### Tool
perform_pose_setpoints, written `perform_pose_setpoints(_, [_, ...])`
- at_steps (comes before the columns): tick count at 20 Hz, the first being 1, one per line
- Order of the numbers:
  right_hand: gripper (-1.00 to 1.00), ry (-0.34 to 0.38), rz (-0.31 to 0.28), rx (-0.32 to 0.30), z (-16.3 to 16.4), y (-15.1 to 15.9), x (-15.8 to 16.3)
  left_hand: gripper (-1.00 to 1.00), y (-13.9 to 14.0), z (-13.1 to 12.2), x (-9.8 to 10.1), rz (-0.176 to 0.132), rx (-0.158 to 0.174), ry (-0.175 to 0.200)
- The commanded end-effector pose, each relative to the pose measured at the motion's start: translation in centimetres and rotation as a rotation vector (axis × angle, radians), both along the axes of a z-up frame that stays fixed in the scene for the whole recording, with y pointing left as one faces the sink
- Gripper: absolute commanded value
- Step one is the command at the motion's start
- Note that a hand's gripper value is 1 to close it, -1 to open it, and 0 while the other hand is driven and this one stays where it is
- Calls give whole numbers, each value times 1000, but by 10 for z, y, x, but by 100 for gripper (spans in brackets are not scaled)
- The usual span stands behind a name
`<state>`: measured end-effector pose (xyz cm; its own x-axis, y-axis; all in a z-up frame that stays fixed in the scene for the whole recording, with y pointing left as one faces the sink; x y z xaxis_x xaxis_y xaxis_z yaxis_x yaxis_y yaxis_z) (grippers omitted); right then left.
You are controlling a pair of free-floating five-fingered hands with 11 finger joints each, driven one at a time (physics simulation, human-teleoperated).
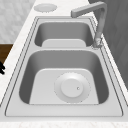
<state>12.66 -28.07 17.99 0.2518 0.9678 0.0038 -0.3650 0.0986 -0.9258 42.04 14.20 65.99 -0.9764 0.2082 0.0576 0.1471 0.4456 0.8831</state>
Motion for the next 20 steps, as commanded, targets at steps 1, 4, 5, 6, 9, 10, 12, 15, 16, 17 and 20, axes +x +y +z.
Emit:
perform_pose_setpoints(1, [0,0,0,0,0,0,0,-100,8,12,-23,6,42,-2])
perform_pose_setpoints(4, [0,0,0,0,0,0,0,-100,15,21,-36,10,8,-48])
perform_pose_setpoints(5, [0,0,0,0,0,0,0,-100,17,19,-42,7,4,-58])
perform_pose_setpoints(6, [0,0,0,0,0,0,0,-100,18,19,-47,5,5,-57])
perform_pose_setpoints(9, [0,0,0,0,0,0,0,-100,23,18,-65,6,43,-64])
perform_pose_setpoints(10, [0,0,0,0,0,0,0,-100,24,19,-72,6,50,-69])
perform_pose_setpoints(12, [0,0,0,0,0,0,0,-100,27,18,-86,6,70,-72])
perform_pose_setpoints(15, [0,0,0,0,0,0,0,-100,32,17,-109,7,90,-59])
perform_pose_setpoints(16, [0,0,0,0,0,0,0,-100,33,17,-117,7,94,-47])
perform_pose_setpoints(17, [0,0,0,0,0,0,0,-100,34,18,-125,8,97,-38])
perform_pose_setpoints(20, [0,0,0,0,0,0,0,-100,38,16,-147,17,110,-20])
